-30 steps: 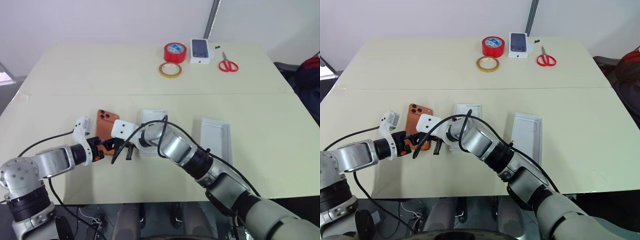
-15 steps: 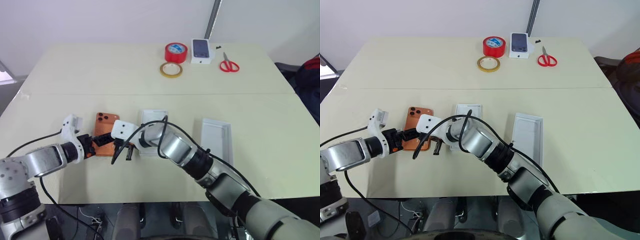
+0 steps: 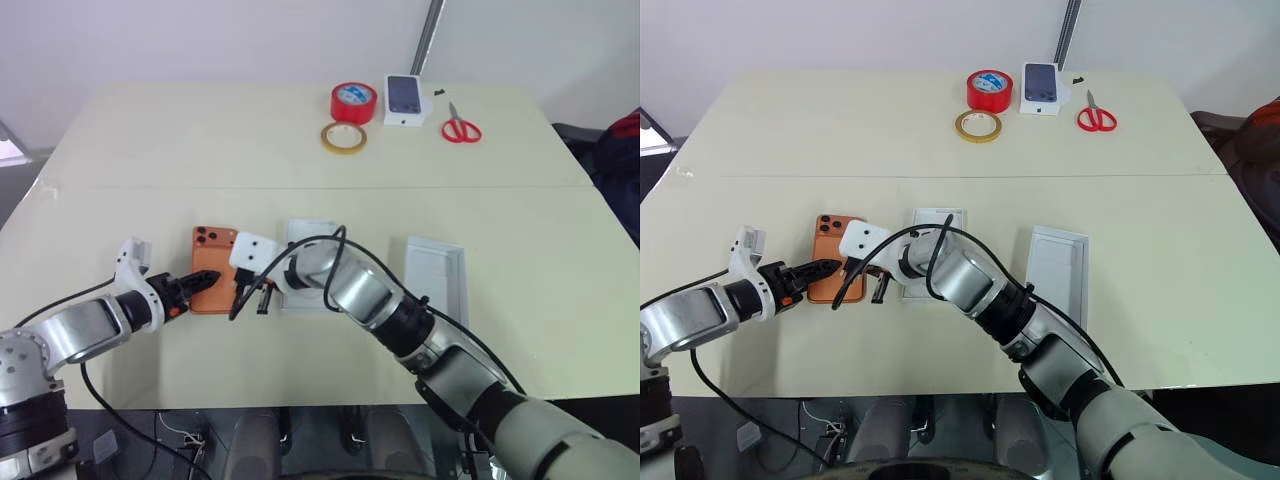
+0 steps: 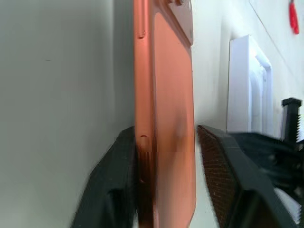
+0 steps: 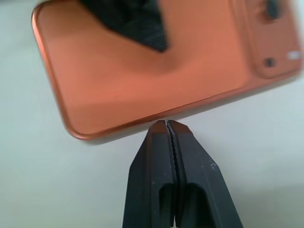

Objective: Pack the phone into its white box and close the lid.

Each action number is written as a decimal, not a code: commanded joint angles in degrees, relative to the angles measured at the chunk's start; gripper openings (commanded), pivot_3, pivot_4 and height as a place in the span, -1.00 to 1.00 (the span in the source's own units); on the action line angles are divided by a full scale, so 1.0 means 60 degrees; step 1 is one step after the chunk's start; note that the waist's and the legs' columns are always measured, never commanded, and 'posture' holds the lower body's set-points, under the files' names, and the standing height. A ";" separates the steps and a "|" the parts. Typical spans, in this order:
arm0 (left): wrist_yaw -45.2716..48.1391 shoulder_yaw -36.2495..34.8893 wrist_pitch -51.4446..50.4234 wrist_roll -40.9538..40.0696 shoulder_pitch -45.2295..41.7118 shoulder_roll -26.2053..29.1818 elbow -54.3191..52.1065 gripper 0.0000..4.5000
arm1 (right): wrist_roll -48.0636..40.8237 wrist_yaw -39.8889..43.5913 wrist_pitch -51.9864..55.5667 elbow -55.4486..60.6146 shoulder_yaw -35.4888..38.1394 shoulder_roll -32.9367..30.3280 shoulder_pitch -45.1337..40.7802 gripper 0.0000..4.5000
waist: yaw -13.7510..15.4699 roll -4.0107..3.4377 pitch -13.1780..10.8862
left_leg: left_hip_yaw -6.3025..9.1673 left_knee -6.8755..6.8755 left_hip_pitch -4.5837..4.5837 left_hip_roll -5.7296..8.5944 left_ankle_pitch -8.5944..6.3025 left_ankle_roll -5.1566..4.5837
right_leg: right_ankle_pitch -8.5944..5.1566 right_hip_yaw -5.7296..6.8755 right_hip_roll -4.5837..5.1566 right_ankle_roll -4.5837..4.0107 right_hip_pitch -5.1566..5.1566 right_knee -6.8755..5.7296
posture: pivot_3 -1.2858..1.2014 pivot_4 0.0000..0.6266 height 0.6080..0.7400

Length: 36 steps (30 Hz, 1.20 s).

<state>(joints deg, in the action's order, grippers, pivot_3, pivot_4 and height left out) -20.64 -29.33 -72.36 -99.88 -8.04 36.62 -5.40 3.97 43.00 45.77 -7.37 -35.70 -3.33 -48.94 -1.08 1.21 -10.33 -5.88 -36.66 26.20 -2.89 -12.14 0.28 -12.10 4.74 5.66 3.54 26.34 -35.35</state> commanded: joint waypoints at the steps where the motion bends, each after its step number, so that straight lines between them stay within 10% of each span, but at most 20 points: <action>1: -0.0112 0.0262 0.0543 -0.0660 0.0161 0.0362 -0.0167 -0.04 | -0.0140 0.0158 0.0061 0.0850 0.0247 -0.0112 -0.0171 -1.00 | -0.0010 -0.0002 -0.0001 | 0.0000 0.0000 0.0017 -0.0001 0.0002 0.0003 | 0.0001 0.0000 -0.0001 -0.0002 -0.0003 -0.0005 | 0.03 -0.52 1.00; 8: -0.0146 0.0545 0.1400 -0.1233 0.0573 0.0772 -0.0273 -1.00 | -0.0513 0.0427 0.0443 0.2114 0.0558 -0.0724 0.0126 -1.00 | 0.0005 -0.0002 0.0000 | 0.0002 -0.0005 0.0028 -0.0002 0.0007 0.0008 | 0.0003 0.0014 -0.0009 -0.0005 0.0004 -0.0006 | 0.03 -0.52 1.00; 18: -0.0183 0.0510 0.2888 -0.2186 0.0095 0.0294 -0.1271 -1.00 | -0.2054 0.1448 -0.0243 0.4376 0.2596 -0.2690 0.0943 -1.00 | 0.0098 -0.0001 -0.0003 | -0.0004 -0.0012 0.0038 -0.0002 0.0009 0.0005 | 0.0013 0.0016 -0.0021 -0.0020 0.0001 0.0004 | 0.03 -0.52 1.00; 36: -0.2430 0.4680 0.4136 -0.2127 -0.1675 -0.1803 -0.2051 -1.00 | -0.2788 0.1931 -0.0874 0.4021 0.4881 -0.6103 0.2877 -1.00 | 0.0310 0.0005 -0.0014 | -0.0001 -0.0084 0.0011 0.0002 0.0036 -0.0062 | 0.0015 0.0017 -0.0110 -0.0006 -0.0090 0.0015 | 0.03 -0.52 1.00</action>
<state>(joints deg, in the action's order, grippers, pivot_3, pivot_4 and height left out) -35.65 -1.47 -48.13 -111.83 -16.76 25.70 -16.44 -11.63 54.39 40.82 15.58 -8.79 -38.71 -32.74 0.78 1.24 -10.42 -5.87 -37.16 26.27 -2.86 -11.93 -0.10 -12.02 4.84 5.01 3.51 25.77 -35.25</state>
